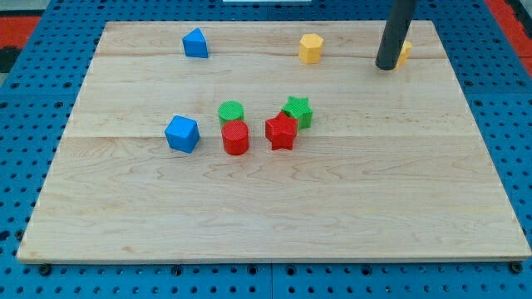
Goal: Place the yellow blocks horizontally at the right side of the blue triangle
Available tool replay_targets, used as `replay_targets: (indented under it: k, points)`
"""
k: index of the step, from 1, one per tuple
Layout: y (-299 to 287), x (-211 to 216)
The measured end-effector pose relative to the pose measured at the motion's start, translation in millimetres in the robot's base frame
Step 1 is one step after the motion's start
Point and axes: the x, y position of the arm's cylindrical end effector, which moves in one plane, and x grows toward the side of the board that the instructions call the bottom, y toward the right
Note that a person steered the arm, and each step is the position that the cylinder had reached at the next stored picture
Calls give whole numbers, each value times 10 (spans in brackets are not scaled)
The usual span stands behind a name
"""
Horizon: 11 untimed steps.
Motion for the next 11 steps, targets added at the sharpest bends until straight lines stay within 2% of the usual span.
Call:
replay_targets:
  k: [1,2,3,4,5,6,7,9,10,11]
  points:
    - [-367,-185]
    - [-1058,-241]
    - [-1505,-299]
    - [-1180,-359]
    - [-160,-729]
    - [557,-490]
    - [461,113]
    - [944,255]
    - [352,591]
    - [-121,342]
